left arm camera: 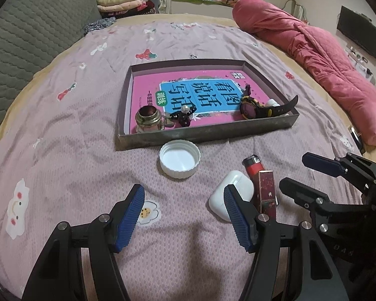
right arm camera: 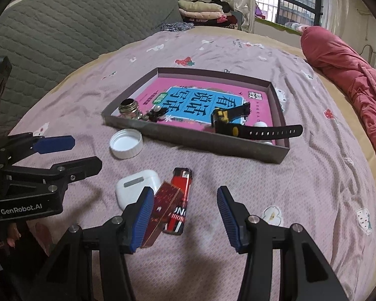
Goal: Organize rigid objects
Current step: 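Withdraw both tools from the tray back toward the remaining items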
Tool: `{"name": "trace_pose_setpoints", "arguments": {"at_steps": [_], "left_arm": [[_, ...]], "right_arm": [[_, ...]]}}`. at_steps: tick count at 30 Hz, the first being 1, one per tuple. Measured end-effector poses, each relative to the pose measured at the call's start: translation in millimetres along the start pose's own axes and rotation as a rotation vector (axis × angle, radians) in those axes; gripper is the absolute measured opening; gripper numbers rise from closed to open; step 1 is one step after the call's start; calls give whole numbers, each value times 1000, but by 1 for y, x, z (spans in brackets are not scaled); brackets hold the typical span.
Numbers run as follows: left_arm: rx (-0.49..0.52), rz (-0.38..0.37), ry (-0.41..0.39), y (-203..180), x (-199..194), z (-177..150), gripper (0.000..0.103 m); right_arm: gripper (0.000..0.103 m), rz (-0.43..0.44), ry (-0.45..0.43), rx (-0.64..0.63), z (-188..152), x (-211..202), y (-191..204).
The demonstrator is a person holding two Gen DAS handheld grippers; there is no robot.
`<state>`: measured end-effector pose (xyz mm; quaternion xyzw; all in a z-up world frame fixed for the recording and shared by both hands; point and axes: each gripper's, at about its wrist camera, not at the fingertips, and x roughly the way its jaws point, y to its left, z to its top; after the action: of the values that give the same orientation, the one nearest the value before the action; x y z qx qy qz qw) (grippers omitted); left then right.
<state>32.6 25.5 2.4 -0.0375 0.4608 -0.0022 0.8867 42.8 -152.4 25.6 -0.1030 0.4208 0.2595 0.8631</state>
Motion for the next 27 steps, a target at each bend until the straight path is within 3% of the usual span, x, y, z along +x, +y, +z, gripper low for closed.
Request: {"name": "trace_pose_setpoints", "arguments": {"at_steps": [27], "left_arm": [[6, -1, 52, 2, -3, -16, 67]], "right_arm": [[52, -7, 54, 18, -19, 2, 24]]}}
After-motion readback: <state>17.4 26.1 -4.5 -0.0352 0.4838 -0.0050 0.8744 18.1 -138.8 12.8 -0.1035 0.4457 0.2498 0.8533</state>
